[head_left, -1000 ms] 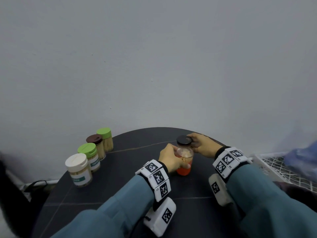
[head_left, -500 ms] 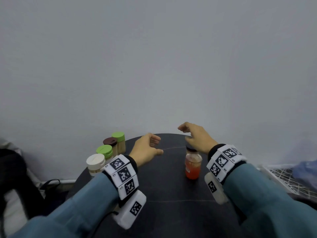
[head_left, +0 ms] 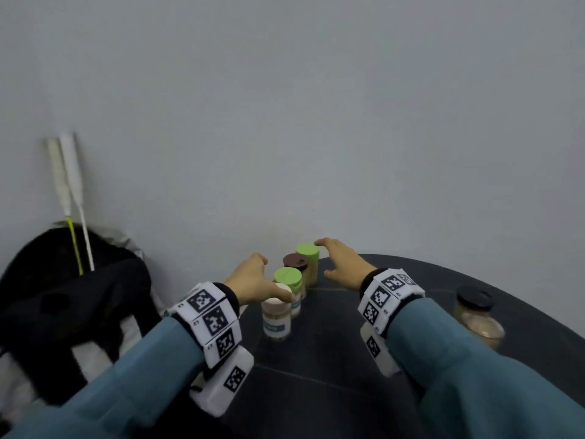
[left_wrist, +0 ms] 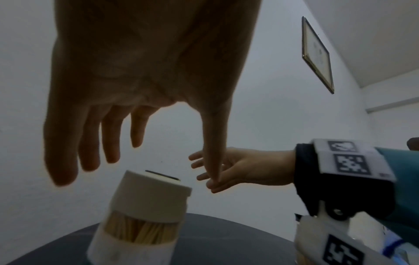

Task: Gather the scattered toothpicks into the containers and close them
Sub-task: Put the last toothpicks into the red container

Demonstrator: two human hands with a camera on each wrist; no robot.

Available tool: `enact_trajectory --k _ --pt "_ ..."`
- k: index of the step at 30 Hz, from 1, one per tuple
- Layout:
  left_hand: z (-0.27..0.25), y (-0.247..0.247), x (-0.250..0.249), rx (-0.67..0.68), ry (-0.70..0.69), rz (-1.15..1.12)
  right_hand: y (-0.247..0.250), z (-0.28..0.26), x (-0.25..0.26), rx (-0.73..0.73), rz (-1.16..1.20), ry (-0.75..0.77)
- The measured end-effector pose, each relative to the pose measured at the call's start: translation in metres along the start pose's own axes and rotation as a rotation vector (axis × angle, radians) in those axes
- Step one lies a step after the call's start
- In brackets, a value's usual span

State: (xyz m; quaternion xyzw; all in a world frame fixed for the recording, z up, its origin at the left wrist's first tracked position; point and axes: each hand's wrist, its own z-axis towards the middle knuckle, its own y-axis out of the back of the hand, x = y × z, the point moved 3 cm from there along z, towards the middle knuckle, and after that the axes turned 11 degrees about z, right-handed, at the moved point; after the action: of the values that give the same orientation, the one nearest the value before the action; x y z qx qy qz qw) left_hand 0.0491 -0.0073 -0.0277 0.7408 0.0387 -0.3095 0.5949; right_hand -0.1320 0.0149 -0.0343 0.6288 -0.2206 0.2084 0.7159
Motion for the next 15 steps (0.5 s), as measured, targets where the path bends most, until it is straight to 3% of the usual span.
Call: enact_trajectory --k 5,10,15 --pt "0.012 -0.007 0.010 0.127 0.040 0.079 -0.020 0.045 -0.005 0.059 -0.062 -0.005" --pt "0.016 -0.013 0.012 0.163 0.005 0.143 -0.037 0.068 -0.014 0.135 -0.121 -0.042" --pt "0.016 -0.014 0.015 0.115 -0.009 0.174 -0.032 0.065 -0.018 0.008 -0.163 -0.098"
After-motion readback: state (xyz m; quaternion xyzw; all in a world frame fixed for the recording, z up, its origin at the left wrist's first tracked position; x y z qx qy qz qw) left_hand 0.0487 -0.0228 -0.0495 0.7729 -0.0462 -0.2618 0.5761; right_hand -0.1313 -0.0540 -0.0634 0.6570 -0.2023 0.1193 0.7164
